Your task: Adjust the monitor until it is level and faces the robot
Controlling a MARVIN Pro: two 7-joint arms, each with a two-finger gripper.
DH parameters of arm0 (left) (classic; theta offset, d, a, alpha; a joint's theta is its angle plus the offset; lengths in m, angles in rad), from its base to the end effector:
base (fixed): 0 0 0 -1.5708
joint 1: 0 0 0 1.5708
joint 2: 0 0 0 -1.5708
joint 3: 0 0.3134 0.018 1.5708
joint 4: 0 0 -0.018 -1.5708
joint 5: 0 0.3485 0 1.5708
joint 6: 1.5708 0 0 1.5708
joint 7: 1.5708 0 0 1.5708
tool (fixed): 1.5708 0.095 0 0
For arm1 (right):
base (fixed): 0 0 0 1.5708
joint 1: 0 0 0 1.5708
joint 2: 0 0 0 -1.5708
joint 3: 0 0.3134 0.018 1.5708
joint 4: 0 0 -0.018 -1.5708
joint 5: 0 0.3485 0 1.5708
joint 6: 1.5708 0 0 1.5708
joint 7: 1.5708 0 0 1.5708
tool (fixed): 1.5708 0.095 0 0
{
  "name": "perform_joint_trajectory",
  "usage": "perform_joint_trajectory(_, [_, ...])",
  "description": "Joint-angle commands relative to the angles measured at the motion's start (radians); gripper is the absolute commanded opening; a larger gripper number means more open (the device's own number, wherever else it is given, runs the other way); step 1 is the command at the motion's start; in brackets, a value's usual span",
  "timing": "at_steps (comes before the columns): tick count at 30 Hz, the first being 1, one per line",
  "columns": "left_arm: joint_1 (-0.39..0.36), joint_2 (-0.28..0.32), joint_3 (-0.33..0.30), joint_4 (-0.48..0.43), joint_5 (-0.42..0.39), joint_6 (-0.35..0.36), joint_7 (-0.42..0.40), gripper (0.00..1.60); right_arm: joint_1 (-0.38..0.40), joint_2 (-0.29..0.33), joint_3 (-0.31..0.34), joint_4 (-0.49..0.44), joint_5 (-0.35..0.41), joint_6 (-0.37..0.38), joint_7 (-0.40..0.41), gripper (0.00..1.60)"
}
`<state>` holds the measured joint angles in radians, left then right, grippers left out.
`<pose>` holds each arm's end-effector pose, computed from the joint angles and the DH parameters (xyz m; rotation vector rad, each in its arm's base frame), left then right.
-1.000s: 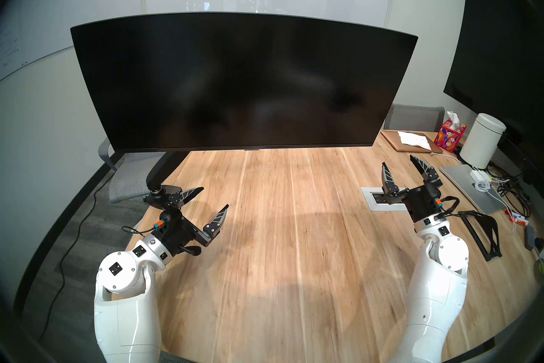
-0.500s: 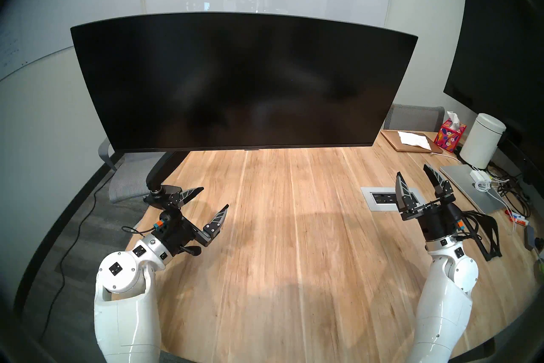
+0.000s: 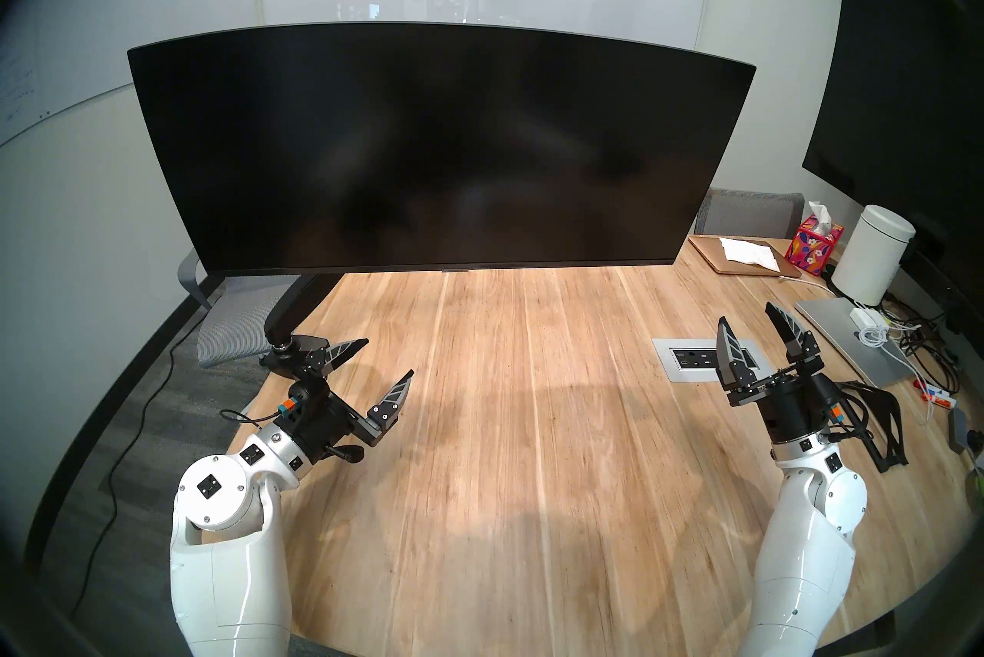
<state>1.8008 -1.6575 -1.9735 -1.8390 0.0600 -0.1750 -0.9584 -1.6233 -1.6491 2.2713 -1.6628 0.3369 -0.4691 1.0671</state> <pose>0.3449 0.0692 -0.3132 1.8569 -0.7437 2.0784 0.3400 -0.1850 -0.2822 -1.4404 -0.4276 -2.6533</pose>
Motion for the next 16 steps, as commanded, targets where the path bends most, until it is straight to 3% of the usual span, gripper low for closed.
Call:
perform_joint_trajectory(1, [0.002,0.002,0.002,-0.018,-0.002,0.001,0.002,1.60,0.009,0.001,-0.003,-0.018,0.016,-0.006,-0.005,1.60])
perform_joint_trajectory(16, [0.002,0.002,0.002,-0.018,-0.002,0.001,0.002,1.60,0.009,0.001,-0.004,-0.018,0.016,-0.007,-0.005,1.60])
